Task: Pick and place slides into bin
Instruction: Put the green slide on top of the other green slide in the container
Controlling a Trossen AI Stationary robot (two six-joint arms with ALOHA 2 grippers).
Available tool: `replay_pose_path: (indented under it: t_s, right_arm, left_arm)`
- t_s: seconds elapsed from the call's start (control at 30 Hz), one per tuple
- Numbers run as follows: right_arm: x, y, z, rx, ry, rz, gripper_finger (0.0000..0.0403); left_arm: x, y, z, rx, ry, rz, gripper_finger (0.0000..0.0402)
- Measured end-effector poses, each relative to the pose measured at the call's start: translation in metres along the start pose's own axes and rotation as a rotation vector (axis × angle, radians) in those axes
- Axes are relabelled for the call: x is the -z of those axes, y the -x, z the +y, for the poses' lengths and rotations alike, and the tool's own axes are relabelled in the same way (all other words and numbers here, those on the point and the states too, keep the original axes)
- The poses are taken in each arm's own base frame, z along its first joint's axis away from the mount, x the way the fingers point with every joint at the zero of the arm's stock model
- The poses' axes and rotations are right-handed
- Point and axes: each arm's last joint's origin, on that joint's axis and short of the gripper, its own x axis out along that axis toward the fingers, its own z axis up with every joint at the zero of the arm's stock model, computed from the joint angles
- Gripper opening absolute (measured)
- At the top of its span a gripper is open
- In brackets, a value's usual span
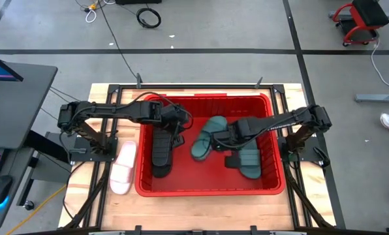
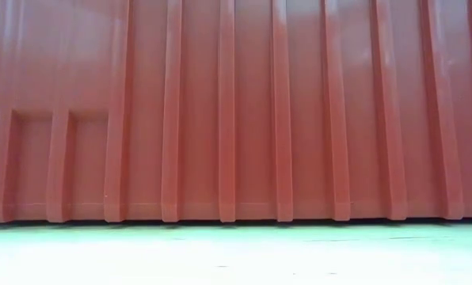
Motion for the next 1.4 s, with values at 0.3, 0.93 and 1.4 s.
replay_pose_path:
  t_s: [0.3,0.93,1.4]
  right_arm:
    - [-0.025,-0.009,-0.015,0.189,-0.451,-0.34,0.036]
    - [-0.05,-0.075,-0.024,0.576,-0.164,-0.255,0.0329]
    - [-0.058,-0.103,-0.049,0.595,-0.313,-0.199,0.0209]
  left_arm:
    - [0.0,0.0,0.0,-0.004,-0.035,-0.001,0.0006]
    - [0.012,0.089,0.024,-0.095,-0.063,-0.174,0.0018]
    - [0.024,0.132,0.029,-0.089,-0.069,-0.289,0.0018]
